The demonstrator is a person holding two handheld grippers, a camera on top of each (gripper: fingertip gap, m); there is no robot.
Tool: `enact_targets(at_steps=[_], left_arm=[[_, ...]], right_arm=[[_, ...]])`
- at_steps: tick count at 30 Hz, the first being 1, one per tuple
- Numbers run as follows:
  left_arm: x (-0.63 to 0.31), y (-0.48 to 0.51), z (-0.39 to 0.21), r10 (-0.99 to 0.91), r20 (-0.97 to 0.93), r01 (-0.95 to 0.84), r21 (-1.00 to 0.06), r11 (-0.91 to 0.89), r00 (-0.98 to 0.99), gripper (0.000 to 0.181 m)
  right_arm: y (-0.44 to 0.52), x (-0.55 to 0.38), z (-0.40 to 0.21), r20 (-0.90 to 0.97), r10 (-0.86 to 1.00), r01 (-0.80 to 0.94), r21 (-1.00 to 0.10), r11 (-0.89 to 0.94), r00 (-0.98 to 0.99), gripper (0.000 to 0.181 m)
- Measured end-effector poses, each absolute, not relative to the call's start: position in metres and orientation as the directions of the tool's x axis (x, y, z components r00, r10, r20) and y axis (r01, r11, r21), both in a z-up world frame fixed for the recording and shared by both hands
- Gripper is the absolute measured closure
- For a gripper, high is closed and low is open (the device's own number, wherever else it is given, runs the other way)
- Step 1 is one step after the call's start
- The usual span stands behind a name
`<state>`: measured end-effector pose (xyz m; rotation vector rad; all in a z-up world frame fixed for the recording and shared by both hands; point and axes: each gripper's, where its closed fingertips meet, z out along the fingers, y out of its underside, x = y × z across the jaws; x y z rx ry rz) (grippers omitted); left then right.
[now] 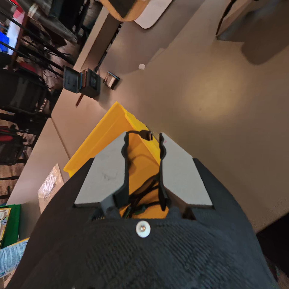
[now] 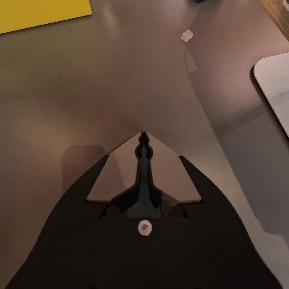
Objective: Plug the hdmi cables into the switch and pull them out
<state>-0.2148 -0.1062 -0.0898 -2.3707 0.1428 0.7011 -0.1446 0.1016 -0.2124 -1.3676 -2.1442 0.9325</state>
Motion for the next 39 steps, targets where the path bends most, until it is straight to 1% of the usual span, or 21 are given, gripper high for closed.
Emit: enact_targets(at_steps=[2, 3, 5, 7, 8, 12, 14, 16, 18, 21, 24, 26, 28, 30, 31, 32, 33, 34, 36, 38, 39], left_arm=[[-0.223, -0.100, -0.090, 0.098, -0.553, -0.278, -0.555, -0.784, 0.827, 0.174], [-0.231, -0.102, -0.090, 0.106, -0.576, -0.267, -0.524, -0.809, 0.810, 0.177], [-0.245, -0.108, -0.082, 0.111, -0.628, -0.260, -0.468, -0.845, 0.770, 0.178], [-0.264, -0.112, -0.048, 0.148, -0.723, -0.289, -0.443, -0.849, 0.674, 0.177], [-0.272, -0.114, -0.025, 0.181, -0.757, -0.300, -0.450, -0.841, 0.628, 0.177], [-0.274, -0.113, 0.086, 0.359, -0.794, -0.391, -0.568, -0.724, 0.490, 0.177], [-0.258, -0.108, 0.131, 0.406, -0.778, -0.450, -0.615, -0.648, 0.478, 0.177], [-0.237, -0.099, 0.151, 0.405, -0.746, -0.464, -0.653, -0.599, 0.528, 0.177], [-0.214, -0.085, 0.155, 0.376, -0.737, -0.495, -0.663, -0.562, 0.561, 0.177], [-0.192, -0.059, 0.127, 0.278, -0.776, -0.532, -0.602, -0.596, 0.567, 0.177], [-0.178, -0.026, 0.071, 0.143, -0.773, -0.533, -0.546, -0.647, 0.618, 0.177], [-0.159, -0.001, 0.027, 0.073, -0.696, -0.503, -0.583, -0.638, 0.714, 0.177], [-0.122, 0.018, -0.026, -0.037, -0.487, -0.391, -0.651, -0.651, 0.873, 0.177], [-0.081, 0.032, -0.062, -0.159, -0.315, -0.340, -0.685, -0.644, 0.936, 0.173], [-0.071, 0.036, -0.074, -0.193, -0.304, -0.354, -0.671, -0.651, 0.933, 0.163], [-0.072, 0.040, -0.081, -0.194, -0.343, -0.381, -0.648, -0.660, 0.919, 0.154], [-0.077, 0.044, -0.084, -0.184, -0.398, -0.413, -0.628, -0.659, 0.899, 0.147], [-0.080, 0.050, -0.084, -0.161, -0.434, -0.428, -0.634, -0.644, 0.886, 0.144], [-0.081, 0.062, -0.084, -0.106, -0.408, -0.387, -0.705, -0.594, 0.907, 0.147], [-0.071, 0.075, -0.092, -0.100, -0.285, -0.293, -0.794, -0.532, 0.953, 0.146], [-0.067, 0.081, -0.099, -0.104, -0.217, -0.240, -0.828, -0.507, 0.971, 0.143]], right_arm=[[0.102, -0.145, -0.212, -0.005, 0.906, 0.619, -0.732, 0.285, -0.422, 0.181], [0.101, -0.144, -0.212, -0.007, 0.906, 0.620, -0.732, 0.284, -0.423, 0.181], [0.101, -0.144, -0.212, -0.008, 0.906, 0.620, -0.732, 0.284, -0.424, 0.181], [0.101, -0.145, -0.212, -0.012, 0.905, 0.621, -0.732, 0.282, -0.425, 0.181], [0.101, -0.145, -0.212, -0.015, 0.905, 0.621, -0.732, 0.279, -0.425, 0.181], [0.101, -0.145, -0.212, -0.023, 0.905, 0.624, -0.732, 0.274, -0.424, 0.181], [0.101, -0.145, -0.212, -0.020, 0.905, 0.623, -0.732, 0.276, -0.424, 0.181], [0.103, -0.145, -0.212, -0.013, 0.909, 0.624, -0.731, 0.276, -0.417, 0.181], [0.105, -0.145, -0.212, -0.009, 0.914, 0.627, -0.731, 0.271, -0.406, 0.181], [0.110, -0.145, -0.211, -0.009, 0.920, 0.626, -0.736, 0.259, -0.391, 0.181], [0.115, -0.145, -0.209, -0.007, 0.928, 0.625, -0.741, 0.246, -0.373, 0.181], [0.118, -0.145, -0.209, -0.009, 0.932, 0.626, -0.743, 0.237, -0.363, 0.181], [0.122, -0.145, -0.208, -0.010, 0.937, 0.628, -0.745, 0.226, -0.350, 0.181], [0.127, -0.146, -0.207, -0.014, 0.944, 0.630, -0.747, 0.210, -0.331, 0.181], [0.131, -0.146, -0.207, -0.017, 0.949, 0.635, -0.747, 0.198, -0.315, 0.181], [0.136, -0.146, -0.207, -0.022, 0.955, 0.640, -0.747, 0.181, -0.296, 0.181], [0.140, -0.146, -0.206, -0.032, 0.961, 0.643, -0.749, 0.159, -0.275, 0.181], [0.145, -0.147, -0.205, -0.046, 0.966, 0.644, -0.754, 0.133, -0.253, 0.181], [0.153, -0.148, -0.200, -0.077, 0.974, 0.633, -0.770, 0.079, -0.215, 0.181], [0.157, -0.148, -0.194, -0.115, 0.974, 0.613, -0.790, 0.031, -0.198, 0.179], [0.159, -0.149, -0.192, -0.133, 0.972, 0.605, -0.796, 0.012, -0.193, 0.176]])
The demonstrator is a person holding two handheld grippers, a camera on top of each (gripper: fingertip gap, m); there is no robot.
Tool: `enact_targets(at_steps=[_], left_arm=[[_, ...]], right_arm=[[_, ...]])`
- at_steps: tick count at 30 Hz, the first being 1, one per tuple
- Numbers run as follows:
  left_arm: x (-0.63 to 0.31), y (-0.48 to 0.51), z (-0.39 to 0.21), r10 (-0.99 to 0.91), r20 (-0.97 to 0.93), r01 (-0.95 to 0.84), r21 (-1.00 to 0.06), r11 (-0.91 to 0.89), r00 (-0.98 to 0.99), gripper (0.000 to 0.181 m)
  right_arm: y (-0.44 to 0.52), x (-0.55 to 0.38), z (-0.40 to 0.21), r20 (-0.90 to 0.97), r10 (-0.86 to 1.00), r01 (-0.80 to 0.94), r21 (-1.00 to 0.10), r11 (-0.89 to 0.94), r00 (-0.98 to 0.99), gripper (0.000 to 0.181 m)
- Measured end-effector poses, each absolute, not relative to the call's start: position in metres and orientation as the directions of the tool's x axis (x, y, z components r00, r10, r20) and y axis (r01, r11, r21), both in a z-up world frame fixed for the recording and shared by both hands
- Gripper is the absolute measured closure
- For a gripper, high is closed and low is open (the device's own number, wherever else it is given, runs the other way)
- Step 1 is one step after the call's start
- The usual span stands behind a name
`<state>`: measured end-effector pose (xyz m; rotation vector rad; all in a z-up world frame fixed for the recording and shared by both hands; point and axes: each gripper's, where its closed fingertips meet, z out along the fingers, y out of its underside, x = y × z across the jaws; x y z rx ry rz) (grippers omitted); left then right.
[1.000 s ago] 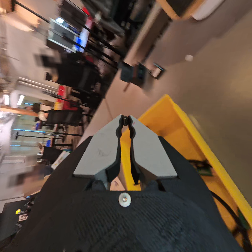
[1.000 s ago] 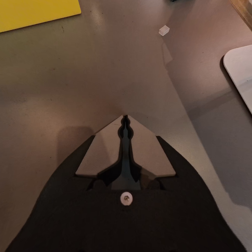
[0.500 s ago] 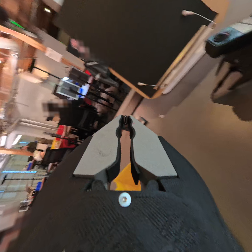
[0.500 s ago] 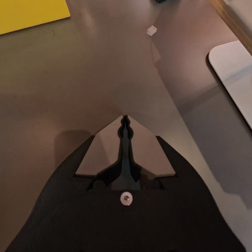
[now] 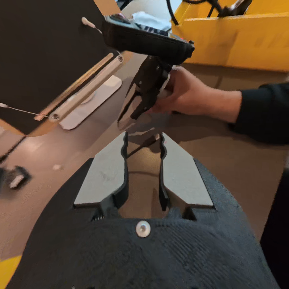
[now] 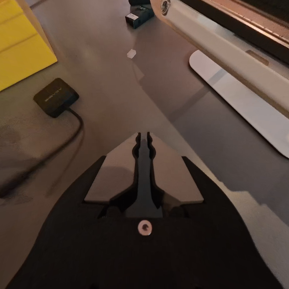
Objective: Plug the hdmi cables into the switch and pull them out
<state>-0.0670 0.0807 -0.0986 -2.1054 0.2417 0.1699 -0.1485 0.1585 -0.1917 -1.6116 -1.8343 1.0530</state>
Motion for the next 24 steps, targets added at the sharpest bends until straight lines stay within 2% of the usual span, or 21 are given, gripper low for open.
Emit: enact_targets(at_steps=[3, 6, 9, 11, 16, 19, 22, 24], left_arm=[[-0.060, 0.096, -0.124, -0.132, -0.080, -0.134, -0.864, -0.486, 0.988, 0.129], [-0.052, 0.110, -0.137, -0.188, -0.043, -0.121, -0.896, -0.428, 0.981, 0.126], [-0.069, 0.125, -0.132, -0.107, -0.143, -0.171, -0.930, -0.325, 0.984, 0.136], [-0.090, 0.130, -0.124, -0.003, -0.220, -0.214, -0.946, -0.244, 0.975, 0.155], [-0.101, 0.122, -0.113, -0.038, -0.102, -0.105, -0.989, -0.104, 0.994, 0.165], [-0.121, 0.111, -0.098, 0.052, -0.181, -0.179, -0.983, -0.049, 0.982, 0.176], [-0.133, 0.113, -0.115, 0.112, -0.194, -0.179, -0.975, -0.131, 0.975, 0.181], [-0.133, 0.119, -0.127, 0.114, -0.238, -0.213, -0.958, -0.194, 0.965, 0.181]], right_arm=[[0.159, -0.149, -0.190, -0.166, 0.968, 0.597, -0.802, -0.020, -0.190, 0.173], [0.159, -0.150, -0.193, -0.167, 0.968, 0.603, -0.797, -0.019, -0.190, 0.170], [0.155, -0.148, -0.193, -0.148, 0.966, 0.608, -0.794, 0.013, -0.214, 0.159], [0.155, -0.148, -0.190, -0.120, 0.967, 0.588, -0.808, 0.036, -0.225, 0.150], [0.164, -0.150, -0.201, -0.140, 0.978, 0.637, -0.771, -0.011, -0.152, 0.122], [0.167, -0.152, -0.208, -0.094, 0.988, 0.662, -0.749, 0.009, -0.119, 0.126], [0.166, -0.153, -0.210, -0.080, 0.991, 0.671, -0.741, 0.012, -0.106, 0.136], [0.162, -0.153, -0.209, -0.147, 0.984, 0.669, -0.742, -0.043, -0.100, 0.143]])
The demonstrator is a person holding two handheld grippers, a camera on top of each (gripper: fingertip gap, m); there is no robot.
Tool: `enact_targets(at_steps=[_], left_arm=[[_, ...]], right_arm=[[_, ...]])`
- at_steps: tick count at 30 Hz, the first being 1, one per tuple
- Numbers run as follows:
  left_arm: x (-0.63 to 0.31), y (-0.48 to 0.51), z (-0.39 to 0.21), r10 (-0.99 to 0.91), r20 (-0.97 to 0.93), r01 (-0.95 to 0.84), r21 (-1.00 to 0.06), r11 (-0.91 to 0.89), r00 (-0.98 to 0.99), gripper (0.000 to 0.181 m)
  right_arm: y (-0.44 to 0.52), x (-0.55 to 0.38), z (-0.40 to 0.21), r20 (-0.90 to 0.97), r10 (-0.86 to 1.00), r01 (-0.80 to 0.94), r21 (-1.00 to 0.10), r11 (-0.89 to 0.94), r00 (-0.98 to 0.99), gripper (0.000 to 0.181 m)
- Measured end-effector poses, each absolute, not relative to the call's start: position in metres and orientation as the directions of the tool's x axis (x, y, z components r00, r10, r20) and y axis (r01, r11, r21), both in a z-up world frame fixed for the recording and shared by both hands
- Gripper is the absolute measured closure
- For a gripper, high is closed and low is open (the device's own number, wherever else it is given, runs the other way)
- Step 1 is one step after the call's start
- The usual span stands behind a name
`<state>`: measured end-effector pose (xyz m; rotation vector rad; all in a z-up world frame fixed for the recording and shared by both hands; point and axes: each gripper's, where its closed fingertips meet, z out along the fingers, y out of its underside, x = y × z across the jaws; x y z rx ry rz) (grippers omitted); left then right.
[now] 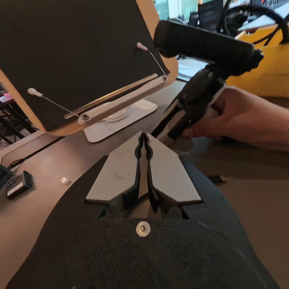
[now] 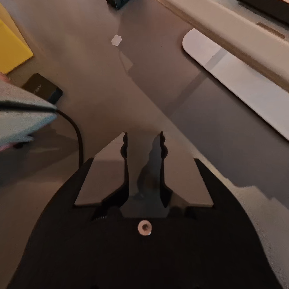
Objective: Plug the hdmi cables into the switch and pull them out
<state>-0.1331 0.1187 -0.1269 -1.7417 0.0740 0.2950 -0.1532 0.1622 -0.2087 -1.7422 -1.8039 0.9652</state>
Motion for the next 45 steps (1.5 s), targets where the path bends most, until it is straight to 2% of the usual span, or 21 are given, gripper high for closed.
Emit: enact_targets(at_steps=[3, 5, 6, 9, 13, 45], left_arm=[[-0.129, 0.121, -0.128, 0.125, -0.338, -0.308, -0.928, -0.212, 0.933, 0.181], [-0.127, 0.121, -0.130, 0.127, -0.395, -0.360, -0.904, -0.228, 0.910, 0.181], [-0.127, 0.121, -0.131, 0.128, -0.410, -0.375, -0.898, -0.232, 0.903, 0.181], [-0.127, 0.120, -0.127, 0.140, -0.418, -0.385, -0.898, -0.214, 0.898, 0.181], [-0.132, 0.119, -0.128, 0.161, -0.424, -0.384, -0.894, -0.229, 0.891, 0.181], [-0.137, 0.119, -0.130, 0.186, -0.476, -0.427, -0.869, -0.251, 0.859, 0.181]], right_arm=[[0.160, -0.151, -0.207, -0.246, 0.964, 0.666, -0.736, -0.120, -0.098, 0.146], [0.154, -0.150, -0.207, -0.287, 0.949, 0.677, -0.725, -0.127, -0.129, 0.155], [0.152, -0.149, -0.208, -0.291, 0.946, 0.684, -0.720, -0.117, -0.144, 0.163], [0.147, -0.148, -0.210, -0.249, 0.953, 0.690, -0.721, -0.063, -0.174, 0.173], [0.145, -0.148, -0.210, -0.191, 0.963, 0.685, -0.729, -0.011, -0.188, 0.173], [0.134, -0.147, -0.210, -0.207, 0.947, 0.686, -0.728, 0.019, -0.246, 0.171]])
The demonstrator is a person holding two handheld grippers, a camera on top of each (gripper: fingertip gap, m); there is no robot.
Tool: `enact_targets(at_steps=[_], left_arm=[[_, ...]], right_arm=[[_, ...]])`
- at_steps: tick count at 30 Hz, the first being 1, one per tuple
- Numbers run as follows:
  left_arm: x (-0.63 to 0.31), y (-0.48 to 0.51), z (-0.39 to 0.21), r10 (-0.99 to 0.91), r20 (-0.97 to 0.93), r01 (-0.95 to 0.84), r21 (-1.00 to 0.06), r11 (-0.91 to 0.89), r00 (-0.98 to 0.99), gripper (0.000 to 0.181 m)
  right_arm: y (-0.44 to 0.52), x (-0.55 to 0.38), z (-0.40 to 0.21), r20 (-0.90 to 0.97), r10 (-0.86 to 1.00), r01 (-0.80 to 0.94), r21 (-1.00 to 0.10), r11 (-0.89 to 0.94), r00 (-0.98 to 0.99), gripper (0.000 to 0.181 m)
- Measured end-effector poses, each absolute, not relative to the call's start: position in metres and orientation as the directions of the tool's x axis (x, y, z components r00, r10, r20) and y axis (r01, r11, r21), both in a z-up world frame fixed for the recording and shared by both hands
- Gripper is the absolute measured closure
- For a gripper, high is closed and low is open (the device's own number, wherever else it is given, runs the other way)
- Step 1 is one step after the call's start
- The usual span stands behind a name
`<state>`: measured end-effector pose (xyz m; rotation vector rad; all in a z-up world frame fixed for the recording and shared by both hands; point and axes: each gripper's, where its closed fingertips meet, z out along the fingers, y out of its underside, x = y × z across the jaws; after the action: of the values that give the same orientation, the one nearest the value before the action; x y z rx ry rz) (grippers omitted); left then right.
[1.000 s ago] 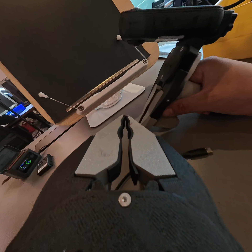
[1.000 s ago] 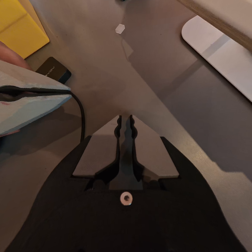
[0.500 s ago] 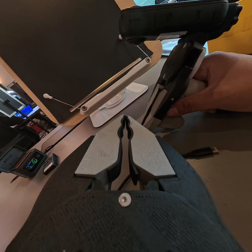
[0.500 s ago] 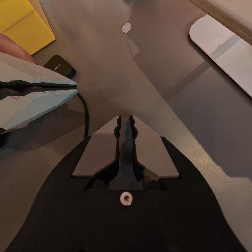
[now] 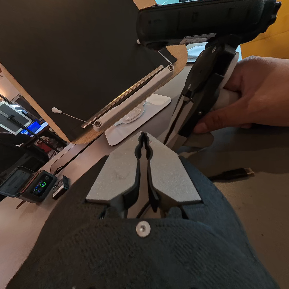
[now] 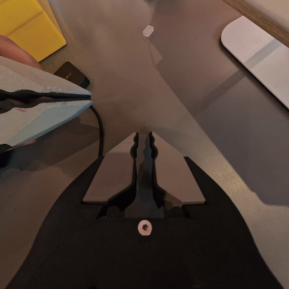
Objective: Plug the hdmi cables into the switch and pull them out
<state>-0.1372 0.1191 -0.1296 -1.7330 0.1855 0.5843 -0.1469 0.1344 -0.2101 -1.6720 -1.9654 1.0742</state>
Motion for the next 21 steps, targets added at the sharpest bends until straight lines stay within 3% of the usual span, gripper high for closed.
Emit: enact_targets(at_steps=[21], left_arm=[[-0.1369, 0.1188, -0.1290, 0.187, -0.492, -0.442, -0.860, -0.254, 0.850, 0.181]], right_arm=[[0.1318, -0.1468, -0.2099, -0.210, 0.943, 0.686, -0.728, 0.024, -0.257, 0.170]])
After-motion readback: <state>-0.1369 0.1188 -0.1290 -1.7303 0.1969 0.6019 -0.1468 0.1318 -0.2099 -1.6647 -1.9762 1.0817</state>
